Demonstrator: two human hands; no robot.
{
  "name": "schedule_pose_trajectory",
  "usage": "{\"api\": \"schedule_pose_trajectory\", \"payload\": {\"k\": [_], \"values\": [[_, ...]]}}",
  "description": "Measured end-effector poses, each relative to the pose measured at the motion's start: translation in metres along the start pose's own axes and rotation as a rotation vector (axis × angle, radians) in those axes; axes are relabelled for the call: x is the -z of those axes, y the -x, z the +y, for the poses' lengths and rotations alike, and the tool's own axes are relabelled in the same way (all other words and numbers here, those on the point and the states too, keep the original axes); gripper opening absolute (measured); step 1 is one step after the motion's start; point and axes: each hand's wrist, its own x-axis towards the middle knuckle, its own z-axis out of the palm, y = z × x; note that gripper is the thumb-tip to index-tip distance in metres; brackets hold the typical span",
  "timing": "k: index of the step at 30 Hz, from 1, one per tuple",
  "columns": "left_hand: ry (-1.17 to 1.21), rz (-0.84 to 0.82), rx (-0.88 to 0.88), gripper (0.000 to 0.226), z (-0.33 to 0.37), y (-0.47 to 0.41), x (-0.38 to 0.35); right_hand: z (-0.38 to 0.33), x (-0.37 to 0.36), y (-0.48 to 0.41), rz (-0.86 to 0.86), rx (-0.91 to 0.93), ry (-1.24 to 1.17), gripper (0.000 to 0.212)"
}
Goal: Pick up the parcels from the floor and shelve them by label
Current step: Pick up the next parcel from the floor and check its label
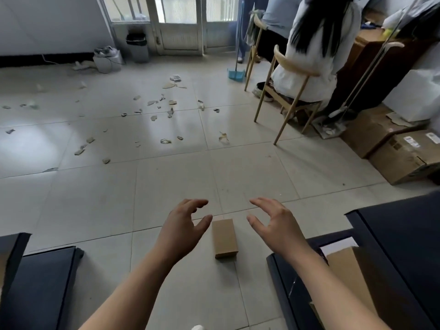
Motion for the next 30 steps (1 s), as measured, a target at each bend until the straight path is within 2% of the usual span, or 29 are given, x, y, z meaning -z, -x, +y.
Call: {"api": "schedule_pose_trajectory", "payload": {"k": [6, 15, 30], "values": [[0.014, -0.038, 0.052, 0.036, -0.068, -0.068, -0.069, 0.073, -0.069, -0.066, -0.023, -0.066, -0.012, 0.040], [0.075, -0.040, 0.139, 0.036, -0.210, -0.155, -0.225, 0.225, -0.220, -0.145, -0.079, -0.121, 0.015, 0.041], [0.043, -0.092, 0.235, 0.056, -0.432, -0.245, -0.439, 0.422, -0.456, -0.218, -0.178, -0.138, 0.093, 0.051]]}}
